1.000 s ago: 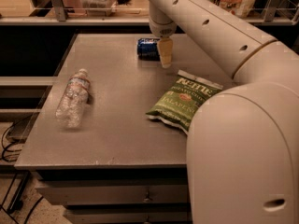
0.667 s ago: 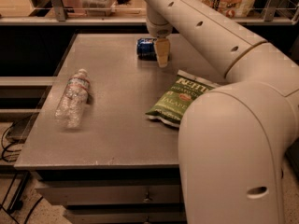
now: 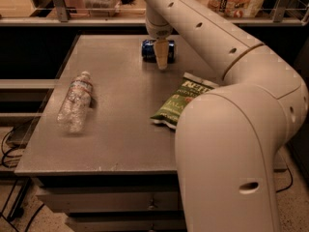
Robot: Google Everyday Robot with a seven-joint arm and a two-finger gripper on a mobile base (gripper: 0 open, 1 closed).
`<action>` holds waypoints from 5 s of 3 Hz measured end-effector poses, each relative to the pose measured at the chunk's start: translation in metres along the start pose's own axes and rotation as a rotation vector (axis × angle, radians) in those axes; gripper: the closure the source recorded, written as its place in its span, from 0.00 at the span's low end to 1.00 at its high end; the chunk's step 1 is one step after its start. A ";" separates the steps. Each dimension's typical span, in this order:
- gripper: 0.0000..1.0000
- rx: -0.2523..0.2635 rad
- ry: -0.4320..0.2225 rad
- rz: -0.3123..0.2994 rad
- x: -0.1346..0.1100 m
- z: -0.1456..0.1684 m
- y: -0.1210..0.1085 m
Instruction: Place pepsi can upright
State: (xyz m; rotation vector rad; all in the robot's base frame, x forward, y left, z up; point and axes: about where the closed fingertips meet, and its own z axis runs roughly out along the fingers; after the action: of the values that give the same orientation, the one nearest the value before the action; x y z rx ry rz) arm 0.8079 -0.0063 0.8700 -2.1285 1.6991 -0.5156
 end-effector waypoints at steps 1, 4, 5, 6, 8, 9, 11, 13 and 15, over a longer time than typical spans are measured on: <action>0.18 -0.017 -0.009 0.006 -0.004 0.006 0.000; 0.88 -0.025 -0.011 0.042 0.003 0.003 0.000; 1.00 0.001 -0.040 0.056 0.003 -0.019 -0.006; 1.00 0.052 -0.134 0.068 0.003 -0.050 -0.011; 1.00 0.076 -0.442 0.089 -0.007 -0.087 0.004; 1.00 0.054 -0.583 0.142 -0.010 -0.091 0.020; 1.00 0.007 -0.600 0.129 -0.021 -0.087 0.029; 1.00 -0.017 -0.738 0.216 -0.027 -0.089 0.049; 1.00 0.057 -0.963 0.366 -0.012 -0.092 0.050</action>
Offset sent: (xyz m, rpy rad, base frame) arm 0.0049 -0.0070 -0.0249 0.0412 0.0900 -0.0447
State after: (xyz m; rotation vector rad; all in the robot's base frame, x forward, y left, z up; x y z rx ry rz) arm 0.7173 -0.0103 0.9239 -1.5317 1.3763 0.4959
